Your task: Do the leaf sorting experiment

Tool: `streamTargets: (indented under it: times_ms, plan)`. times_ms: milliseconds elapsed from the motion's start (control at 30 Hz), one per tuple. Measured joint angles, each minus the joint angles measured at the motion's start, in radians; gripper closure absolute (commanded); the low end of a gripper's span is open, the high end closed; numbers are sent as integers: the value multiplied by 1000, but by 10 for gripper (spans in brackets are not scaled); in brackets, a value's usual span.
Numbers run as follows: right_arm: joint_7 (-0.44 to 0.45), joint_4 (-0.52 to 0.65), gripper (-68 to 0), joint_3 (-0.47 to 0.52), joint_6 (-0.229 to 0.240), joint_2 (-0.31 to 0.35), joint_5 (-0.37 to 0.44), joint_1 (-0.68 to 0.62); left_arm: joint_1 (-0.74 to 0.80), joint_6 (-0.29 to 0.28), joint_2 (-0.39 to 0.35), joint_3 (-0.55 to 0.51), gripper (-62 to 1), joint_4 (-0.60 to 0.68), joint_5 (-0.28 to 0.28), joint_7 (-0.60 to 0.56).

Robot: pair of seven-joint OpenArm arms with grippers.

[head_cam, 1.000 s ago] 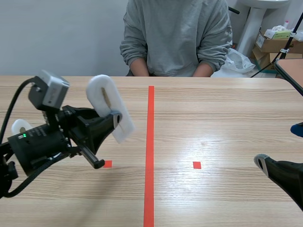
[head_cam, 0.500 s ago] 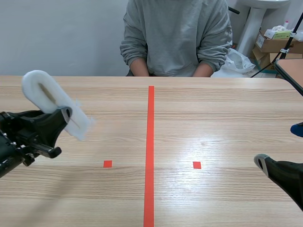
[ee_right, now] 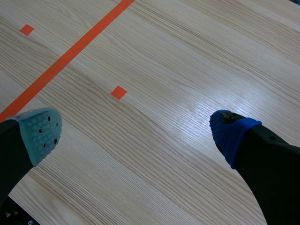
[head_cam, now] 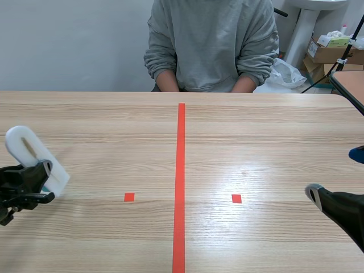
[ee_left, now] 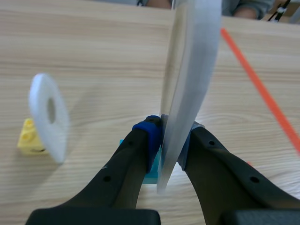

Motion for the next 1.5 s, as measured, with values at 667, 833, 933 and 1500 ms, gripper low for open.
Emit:
streamTargets:
  times_ms: [667, 833, 933, 1500]
  plan:
    - [0, 0, -679, 0, 0, 0, 0, 0, -74, 15, -68, -69, -41, -197, 0, -71]
    - [0, 0, -679, 0, 0, 0, 0, 0, -74, 15, -61, -69, -59, -197, 29, -71]
    - [0, 0, -679, 0, 0, 0, 0, 0, -74, 25, -60, -69, -142, -197, 33, -71]
    - [0, 0, -679, 0, 0, 0, 0, 0, -74, 26, -60, -69, -623, -197, 29, -66]
